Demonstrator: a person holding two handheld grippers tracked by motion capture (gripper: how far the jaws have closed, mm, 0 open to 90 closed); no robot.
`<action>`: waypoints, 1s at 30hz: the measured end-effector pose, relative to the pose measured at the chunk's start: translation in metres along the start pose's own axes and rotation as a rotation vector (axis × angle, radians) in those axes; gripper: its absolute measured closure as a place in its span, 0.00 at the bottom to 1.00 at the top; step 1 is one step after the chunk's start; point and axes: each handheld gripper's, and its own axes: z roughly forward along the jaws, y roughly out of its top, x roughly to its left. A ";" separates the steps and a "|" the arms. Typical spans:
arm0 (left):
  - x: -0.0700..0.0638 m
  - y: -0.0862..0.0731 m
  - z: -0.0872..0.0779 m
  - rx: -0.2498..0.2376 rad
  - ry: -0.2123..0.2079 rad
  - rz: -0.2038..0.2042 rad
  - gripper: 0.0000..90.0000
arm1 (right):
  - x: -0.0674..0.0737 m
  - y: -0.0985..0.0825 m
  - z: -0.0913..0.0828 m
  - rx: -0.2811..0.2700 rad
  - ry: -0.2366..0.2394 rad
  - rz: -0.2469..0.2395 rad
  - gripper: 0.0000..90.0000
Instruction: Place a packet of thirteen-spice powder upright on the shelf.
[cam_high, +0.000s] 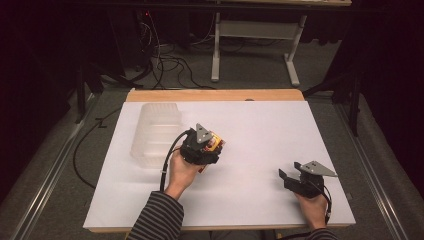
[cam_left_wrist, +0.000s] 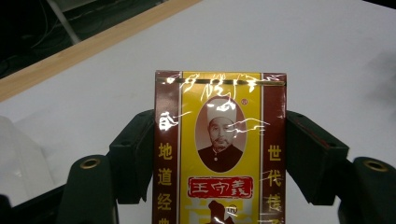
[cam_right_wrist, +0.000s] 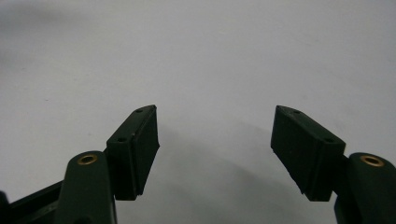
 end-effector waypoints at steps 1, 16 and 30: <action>0.001 0.002 0.000 -0.003 -0.002 0.005 0.36 | 0.000 0.000 0.000 -0.001 -0.001 -0.001 0.36; 0.010 0.032 -0.002 -0.082 0.020 -0.041 0.36 | 0.000 0.000 0.000 -0.004 -0.002 -0.001 0.36; 0.024 0.050 0.007 -0.142 0.046 -0.058 0.36 | 0.000 0.000 -0.001 -0.013 -0.005 0.002 0.36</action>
